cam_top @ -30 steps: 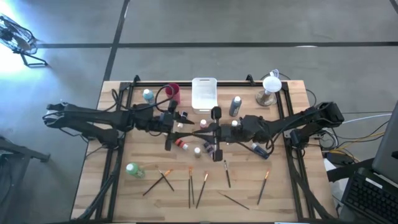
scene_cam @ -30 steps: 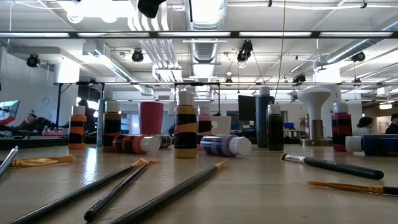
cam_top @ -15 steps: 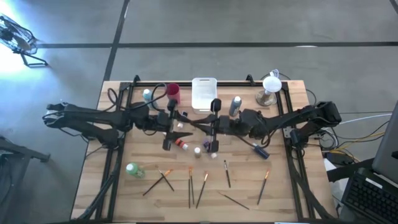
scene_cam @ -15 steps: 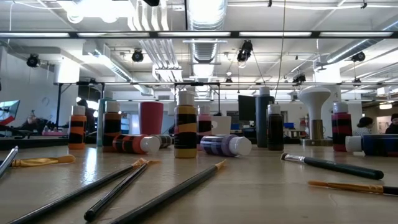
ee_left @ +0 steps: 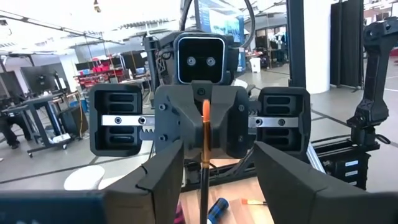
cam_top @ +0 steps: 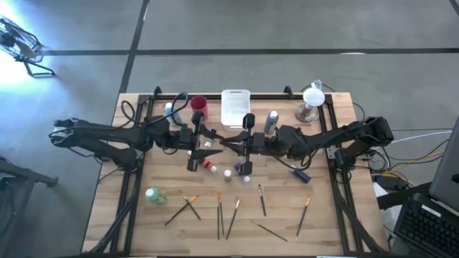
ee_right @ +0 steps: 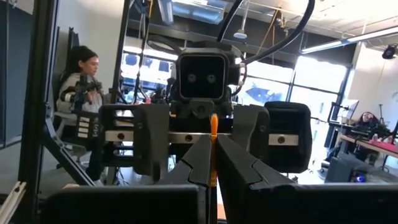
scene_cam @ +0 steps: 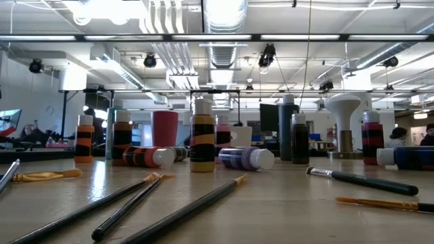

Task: Pick & Place Paint Supplies
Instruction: Put the gold paint brush into the pink cup

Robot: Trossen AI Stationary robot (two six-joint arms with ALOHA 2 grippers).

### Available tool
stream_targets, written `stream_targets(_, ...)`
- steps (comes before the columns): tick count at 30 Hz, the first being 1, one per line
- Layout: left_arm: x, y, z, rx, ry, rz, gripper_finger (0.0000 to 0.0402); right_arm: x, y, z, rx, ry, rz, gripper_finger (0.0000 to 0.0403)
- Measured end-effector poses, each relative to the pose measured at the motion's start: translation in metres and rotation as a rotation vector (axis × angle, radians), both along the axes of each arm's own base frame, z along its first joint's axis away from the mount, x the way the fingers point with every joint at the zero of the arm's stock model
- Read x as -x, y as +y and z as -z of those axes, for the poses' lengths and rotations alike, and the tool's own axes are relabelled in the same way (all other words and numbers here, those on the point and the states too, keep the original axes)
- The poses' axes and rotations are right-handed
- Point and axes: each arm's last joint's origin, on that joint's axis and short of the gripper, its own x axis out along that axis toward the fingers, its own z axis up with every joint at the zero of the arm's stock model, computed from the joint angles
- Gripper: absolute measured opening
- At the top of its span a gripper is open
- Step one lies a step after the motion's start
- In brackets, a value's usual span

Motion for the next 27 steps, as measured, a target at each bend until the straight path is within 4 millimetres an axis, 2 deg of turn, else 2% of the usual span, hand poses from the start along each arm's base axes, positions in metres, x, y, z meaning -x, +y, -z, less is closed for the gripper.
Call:
stream_targets(9, -0.0064, -0.0001, 0.0065, -0.001, 0.030, -0.003, 0.0162, 0.0000, 0.0000, 0.0002, 0.000, 0.001, 0.000, 0.0011)
stream_targets(21, -0.0069, 0.0020, 0.0052, 0.006, 0.027, -0.067, 0.0150, -0.0004, 0.0000, 0.0016, 0.002, 0.015, 0.000, 0.0010)
stream_targets(27, -0.0071, 0.0025, 0.0056, 0.009, 0.031, -0.087, 0.0103, -0.0005, -0.0003, 0.0019, -0.010, 0.018, 0.001, 0.0011)
